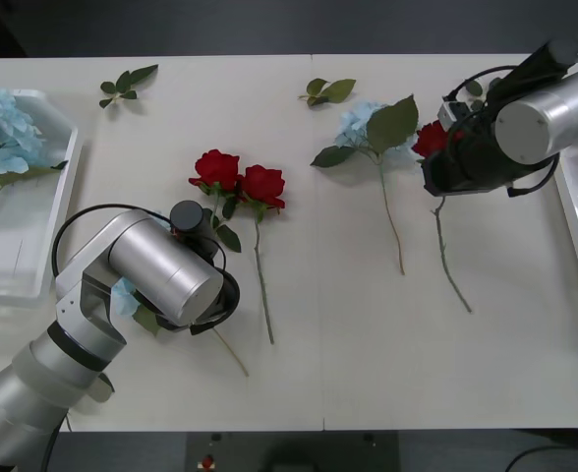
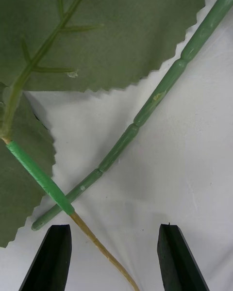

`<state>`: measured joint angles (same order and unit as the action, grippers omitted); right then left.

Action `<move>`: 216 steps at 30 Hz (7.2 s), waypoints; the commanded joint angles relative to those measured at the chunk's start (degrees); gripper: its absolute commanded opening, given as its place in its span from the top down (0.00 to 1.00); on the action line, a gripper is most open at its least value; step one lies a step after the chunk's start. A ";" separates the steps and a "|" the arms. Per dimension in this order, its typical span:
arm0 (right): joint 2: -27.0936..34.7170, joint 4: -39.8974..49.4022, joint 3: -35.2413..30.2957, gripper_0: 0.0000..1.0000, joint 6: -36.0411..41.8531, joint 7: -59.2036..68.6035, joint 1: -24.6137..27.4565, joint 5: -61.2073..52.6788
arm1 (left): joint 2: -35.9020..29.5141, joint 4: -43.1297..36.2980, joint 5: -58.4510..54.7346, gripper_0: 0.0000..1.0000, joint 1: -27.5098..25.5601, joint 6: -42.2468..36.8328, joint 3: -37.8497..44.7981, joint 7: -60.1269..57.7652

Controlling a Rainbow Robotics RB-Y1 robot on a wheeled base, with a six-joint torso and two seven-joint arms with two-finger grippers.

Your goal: Put the red flowers into the right box and the blue flowers into the left box

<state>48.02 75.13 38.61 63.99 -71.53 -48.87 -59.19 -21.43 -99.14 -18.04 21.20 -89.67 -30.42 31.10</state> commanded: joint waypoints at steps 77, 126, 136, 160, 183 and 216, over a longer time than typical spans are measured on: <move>11.75 -40.50 1.29 0.18 -30.59 -19.26 -1.85 22.27 | -21.99 2.81 -23.53 1.00 1.22 0.99 54.24 77.00; -2.40 3.18 -8.64 0.05 4.92 14.84 -1.76 1.53 | -28.76 29.09 -38.38 0.00 7.63 3.01 54.50 93.70; -15.76 5.73 -8.64 0.05 12.56 17.83 -1.76 25.52 | -25.59 20.48 -44.18 0.00 7.54 2.83 49.05 93.79; -24.73 -10.00 -5.39 0.05 -3.78 15.37 -2.46 33.87 | -10.12 0.70 -27.92 0.00 5.79 2.66 33.58 55.03; -25.87 -13.52 -5.30 0.77 -7.21 13.96 -2.46 33.08 | -6.78 0.08 -10.17 0.00 8.07 8.90 8.71 30.33; -3.99 -10.62 -11.45 1.00 -14.59 -16.53 -2.37 -26.77 | 1.13 21.62 -1.29 0.42 16.60 19.97 2.73 30.16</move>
<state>41.05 63.04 27.13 49.79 -81.70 -49.00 -80.77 -20.19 -77.03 -19.73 35.68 -70.31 -27.74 62.40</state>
